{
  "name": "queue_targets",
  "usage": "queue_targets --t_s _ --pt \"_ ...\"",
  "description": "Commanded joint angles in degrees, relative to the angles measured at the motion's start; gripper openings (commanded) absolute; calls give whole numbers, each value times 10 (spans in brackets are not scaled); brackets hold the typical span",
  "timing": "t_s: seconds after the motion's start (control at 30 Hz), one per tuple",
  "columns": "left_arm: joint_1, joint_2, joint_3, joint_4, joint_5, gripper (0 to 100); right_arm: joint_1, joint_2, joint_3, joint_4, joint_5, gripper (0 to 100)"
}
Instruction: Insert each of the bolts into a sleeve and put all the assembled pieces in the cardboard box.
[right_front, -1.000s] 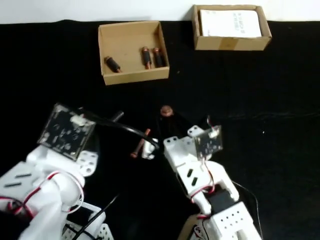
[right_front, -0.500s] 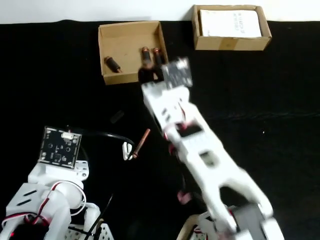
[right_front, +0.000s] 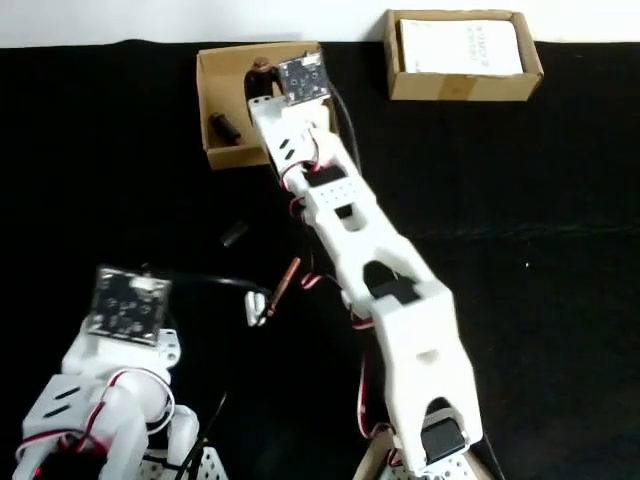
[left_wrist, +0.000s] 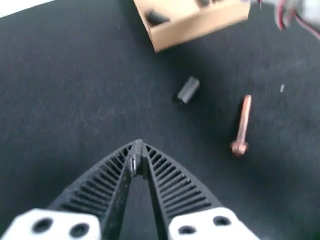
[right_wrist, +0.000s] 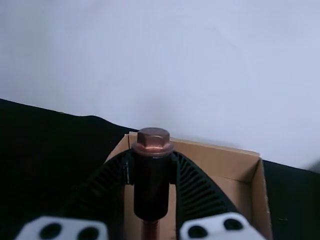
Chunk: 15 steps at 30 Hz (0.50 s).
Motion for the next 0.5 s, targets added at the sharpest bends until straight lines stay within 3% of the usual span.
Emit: queue_targets --t_s 0.0,0.1,0.47 --pt "-4 -1 19 -4 -71 10 12 58 -139 29 7 8" --pt "-4 -1 26 -5 -104 10 14 124 -217 56 7 8" --pt "-4 -1 26 -4 -102 12 14 288 -413 159 4 12"
